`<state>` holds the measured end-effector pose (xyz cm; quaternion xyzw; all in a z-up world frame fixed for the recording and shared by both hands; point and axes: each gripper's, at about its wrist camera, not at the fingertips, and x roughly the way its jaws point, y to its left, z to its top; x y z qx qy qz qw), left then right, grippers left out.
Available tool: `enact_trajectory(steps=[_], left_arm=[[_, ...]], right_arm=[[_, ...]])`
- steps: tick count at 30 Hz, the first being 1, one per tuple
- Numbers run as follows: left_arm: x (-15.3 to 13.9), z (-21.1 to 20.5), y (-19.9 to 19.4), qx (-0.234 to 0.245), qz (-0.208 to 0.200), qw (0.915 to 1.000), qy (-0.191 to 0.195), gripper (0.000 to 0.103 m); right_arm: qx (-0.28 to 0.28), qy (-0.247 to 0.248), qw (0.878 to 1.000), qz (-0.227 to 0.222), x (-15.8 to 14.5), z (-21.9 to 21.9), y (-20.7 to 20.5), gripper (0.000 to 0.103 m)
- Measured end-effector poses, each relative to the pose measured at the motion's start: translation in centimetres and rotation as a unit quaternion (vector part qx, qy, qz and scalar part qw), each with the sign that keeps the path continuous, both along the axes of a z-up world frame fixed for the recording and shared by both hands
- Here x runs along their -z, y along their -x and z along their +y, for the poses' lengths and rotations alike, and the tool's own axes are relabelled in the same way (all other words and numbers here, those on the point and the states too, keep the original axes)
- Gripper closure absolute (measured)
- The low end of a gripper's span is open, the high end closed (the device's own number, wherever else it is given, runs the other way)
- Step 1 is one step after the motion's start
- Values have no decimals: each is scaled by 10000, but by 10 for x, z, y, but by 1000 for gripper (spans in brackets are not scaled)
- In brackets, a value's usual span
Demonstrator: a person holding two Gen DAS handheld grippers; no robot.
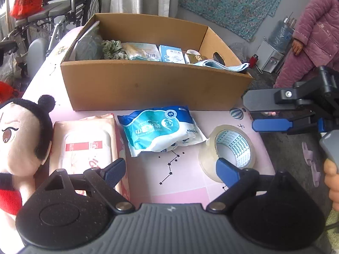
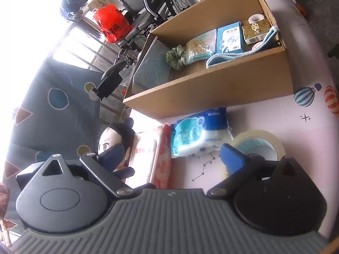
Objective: Organize soft objects
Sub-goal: 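Grasp the blue wet wipes pack with the right tool while the left tool closes on it too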
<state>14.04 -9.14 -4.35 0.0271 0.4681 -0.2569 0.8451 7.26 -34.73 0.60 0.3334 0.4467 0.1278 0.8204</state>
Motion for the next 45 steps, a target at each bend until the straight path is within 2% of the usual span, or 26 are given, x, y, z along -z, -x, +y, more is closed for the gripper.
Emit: enact_trajectory(steps=[3, 5, 14, 19, 23, 27, 29, 32, 36, 38, 41, 43, 45], left_arm=[[7, -17, -7, 18, -251, 9992, -325, 10], [12, -27, -15, 28, -334, 9986, -412, 10], [47, -56, -53, 147, 116, 9977, -645, 10], [57, -59, -63, -45, 337, 9969, -703, 10], [59, -59, -67, -125, 490, 9970, -578, 8], [56, -54, -61, -25, 698, 9973, -227, 10], [54, -52, -56, 22, 721, 9972, -199, 10], [53, -44, -46, 114, 876, 9960, 104, 10], [41, -34, -29, 241, 727, 9967, 278, 14], [32, -32, -23, 246, 426, 9986, 216, 14], [21, -38, -23, 438, -196, 9986, -233, 14], [22, -48, -31, 734, -467, 9946, -560, 13], [29, -60, -45, 1082, -523, 9887, -892, 13]], right_arm=[[13, 335, 9994, 19, 8, 11, -5, 4], [3, 498, 9988, 24, 13, 13, -14, 3], [-295, 713, 9963, 382, 52, 20, -70, 2], [-534, 666, 9943, 636, 77, 20, -101, 2], [-601, 293, 9924, 1037, 103, 18, -118, 1], [-703, -34, 9923, 1022, 104, 21, -124, 1], [-767, -40, 9922, 978, 101, 24, -127, 1], [-951, -131, 9909, 946, 100, 26, -133, 1], [-1199, -78, 9887, 896, 102, 27, -143, 1], [-1057, -134, 9914, 764, 99, 21, -143, 1], [-756, -513, 9943, 556, 92, 5, -135, 3], [-614, -387, 9962, 473, 83, -1, -128, 11], [-479, -186, 9976, 455, 75, -8, -120, 17]])
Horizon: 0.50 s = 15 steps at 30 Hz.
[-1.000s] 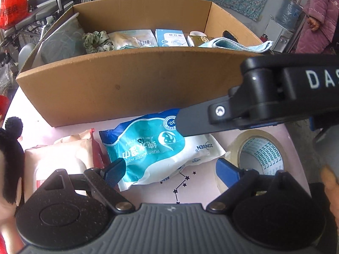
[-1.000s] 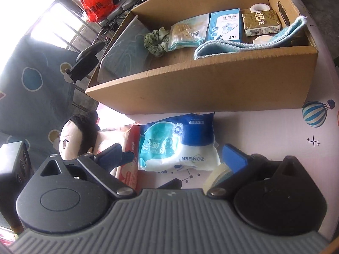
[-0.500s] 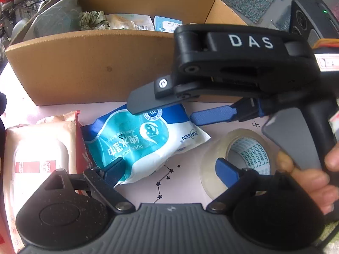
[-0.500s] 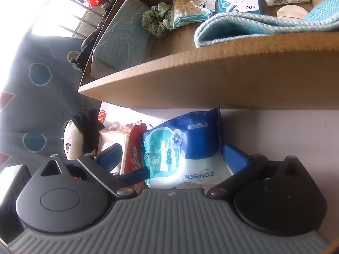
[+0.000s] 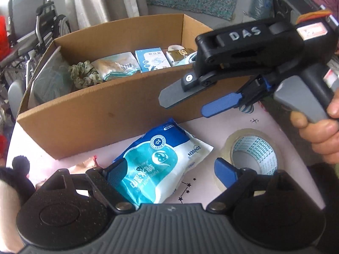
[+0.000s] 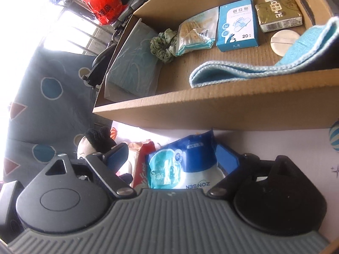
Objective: Organize soft objects
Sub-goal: 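Grasp the blue wet wipes pack with the right tool while the left tool closes on it too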
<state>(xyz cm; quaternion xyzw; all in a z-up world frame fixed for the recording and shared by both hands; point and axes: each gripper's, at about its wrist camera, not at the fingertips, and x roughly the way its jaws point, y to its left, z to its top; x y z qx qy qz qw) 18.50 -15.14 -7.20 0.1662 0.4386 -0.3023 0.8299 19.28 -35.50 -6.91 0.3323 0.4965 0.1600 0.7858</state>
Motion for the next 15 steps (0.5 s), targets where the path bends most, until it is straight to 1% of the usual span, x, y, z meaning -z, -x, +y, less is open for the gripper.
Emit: enact_trajectory(steps=[2, 4, 7, 9, 10, 11, 12, 14, 15], left_arm=[[10, -10, -13, 300, 36, 9991, -304, 13], [23, -17, -25, 524, 173, 9967, -588, 13], [36, -24, -34, 792, 332, 9932, -786, 6], [41, -30, -37, 864, 350, 9914, -913, 5], [44, -35, -38, 835, 353, 9903, -1051, 5], [45, -38, -40, 786, 404, 9898, -1114, 6], [46, -42, -43, 634, 501, 9902, -1140, 6], [42, -45, -47, 307, 716, 9913, -1064, 11], [40, -45, -50, 130, 895, 9914, -949, 11]], right_arm=[[47, -50, 10000, 12, -4, -6, 6, 17], [83, -103, 9999, 35, -9, -12, 14, 17], [106, -163, 9998, -5, -12, -17, 25, 17], [147, -230, 9996, -22, -11, -21, 31, 17], [173, -263, 9995, -49, -11, -22, 35, 17], [209, -293, 9993, -79, -11, -24, 38, 17], [252, -318, 9991, -101, -10, -25, 41, 17], [369, -344, 9986, -164, -10, -29, 48, 17], [415, -346, 9983, -195, -10, -31, 51, 17]])
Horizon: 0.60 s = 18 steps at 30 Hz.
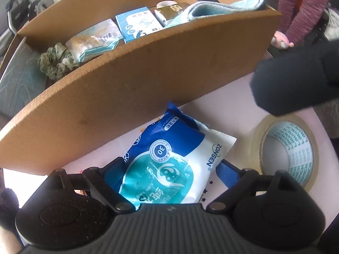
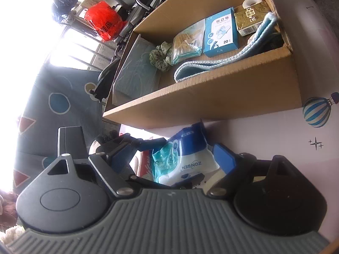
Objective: Organize soft objects
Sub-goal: 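Grasp the blue wet wipes pack with the right tool while the left tool closes on it too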
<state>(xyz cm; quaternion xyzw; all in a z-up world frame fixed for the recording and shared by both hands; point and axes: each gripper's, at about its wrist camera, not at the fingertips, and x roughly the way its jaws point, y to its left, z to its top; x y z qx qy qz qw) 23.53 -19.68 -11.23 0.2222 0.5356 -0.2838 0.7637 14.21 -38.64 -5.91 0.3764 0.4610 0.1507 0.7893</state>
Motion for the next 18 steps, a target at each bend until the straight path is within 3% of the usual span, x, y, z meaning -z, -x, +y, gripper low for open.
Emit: enact_trajectory(steps=[3, 6, 12, 16, 18], left_arm=[[-5, 4, -8, -617, 596, 9955, 395, 15], [-6, 10, -5, -1056, 925, 9884, 579, 21], [-14, 25, 27, -888, 669, 9919, 611, 22], [-22, 35, 42, -673, 316, 9940, 802, 18], [-22, 32, 45, -515, 78, 9961, 708, 18]], right_arm=[[179, -61, 9998, -104, 0, -8, 11, 17], [333, -173, 9991, -170, 0, -16, 24, 17], [350, -68, 9990, -278, -4, -21, 49, 17], [315, -242, 9990, -220, 0, -18, 63, 17], [282, -313, 9990, -166, 3, -11, 67, 17]])
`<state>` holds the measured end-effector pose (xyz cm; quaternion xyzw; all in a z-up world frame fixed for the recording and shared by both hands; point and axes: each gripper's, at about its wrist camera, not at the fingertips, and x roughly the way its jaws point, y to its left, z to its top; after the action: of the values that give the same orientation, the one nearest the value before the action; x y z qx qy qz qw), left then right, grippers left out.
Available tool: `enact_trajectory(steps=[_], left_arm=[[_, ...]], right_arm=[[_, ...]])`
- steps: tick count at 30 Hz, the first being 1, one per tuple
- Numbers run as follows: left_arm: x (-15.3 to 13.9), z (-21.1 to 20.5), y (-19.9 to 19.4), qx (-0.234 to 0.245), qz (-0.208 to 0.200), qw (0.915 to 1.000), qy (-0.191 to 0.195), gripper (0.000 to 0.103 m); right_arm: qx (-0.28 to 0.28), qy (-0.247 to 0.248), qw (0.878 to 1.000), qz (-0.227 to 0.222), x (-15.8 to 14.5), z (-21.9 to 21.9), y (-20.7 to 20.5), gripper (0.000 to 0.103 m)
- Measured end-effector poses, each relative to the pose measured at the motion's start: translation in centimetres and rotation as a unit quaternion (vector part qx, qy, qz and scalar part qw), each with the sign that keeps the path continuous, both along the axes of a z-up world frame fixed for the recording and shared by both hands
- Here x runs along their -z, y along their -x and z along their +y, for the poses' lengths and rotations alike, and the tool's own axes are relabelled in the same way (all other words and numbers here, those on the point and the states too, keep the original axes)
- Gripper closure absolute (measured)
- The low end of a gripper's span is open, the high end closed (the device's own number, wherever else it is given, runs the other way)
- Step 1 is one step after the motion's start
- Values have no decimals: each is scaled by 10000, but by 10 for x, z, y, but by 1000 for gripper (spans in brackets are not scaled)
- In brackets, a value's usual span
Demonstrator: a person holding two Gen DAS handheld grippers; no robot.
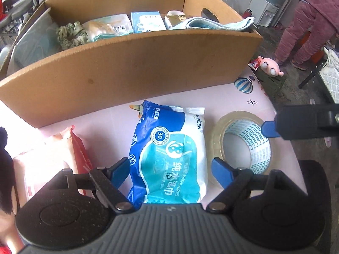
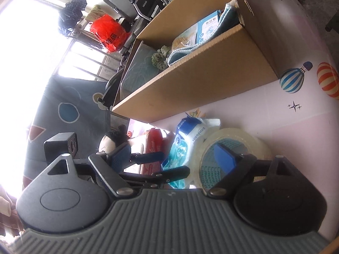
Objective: Organize soft objects
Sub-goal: 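Grasp the blue wet wipes pack with the right tool while the left tool closes on it too, then lift the blue wet wipes pack off the table with both tools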
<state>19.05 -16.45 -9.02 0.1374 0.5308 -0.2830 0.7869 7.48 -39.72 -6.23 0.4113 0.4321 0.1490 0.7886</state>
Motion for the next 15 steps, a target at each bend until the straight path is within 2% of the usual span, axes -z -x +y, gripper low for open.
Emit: enact_trajectory(steps=[2, 5, 7, 11, 15], left_arm=[[3, -7, 2, 171, -183, 9996, -142, 17], [15, -10, -3, 245, -30, 9996, -150, 15], [19, -7, -3, 110, 116, 9998, -115, 15], [17, 4, 5, -204, 383, 9990, 102, 23], [16, 14, 23, -539, 457, 9973, 179, 25]], right_arm=[[11, -55, 10000, 58, 4, 9, 0, 17], [66, -36, 9999, 118, 8, 20, -7, 23], [129, 65, 9998, 158, 9, 24, -15, 25], [92, 190, 9995, 225, 10, 31, -35, 29], [-81, 224, 9995, 218, 8, 43, -42, 31]])
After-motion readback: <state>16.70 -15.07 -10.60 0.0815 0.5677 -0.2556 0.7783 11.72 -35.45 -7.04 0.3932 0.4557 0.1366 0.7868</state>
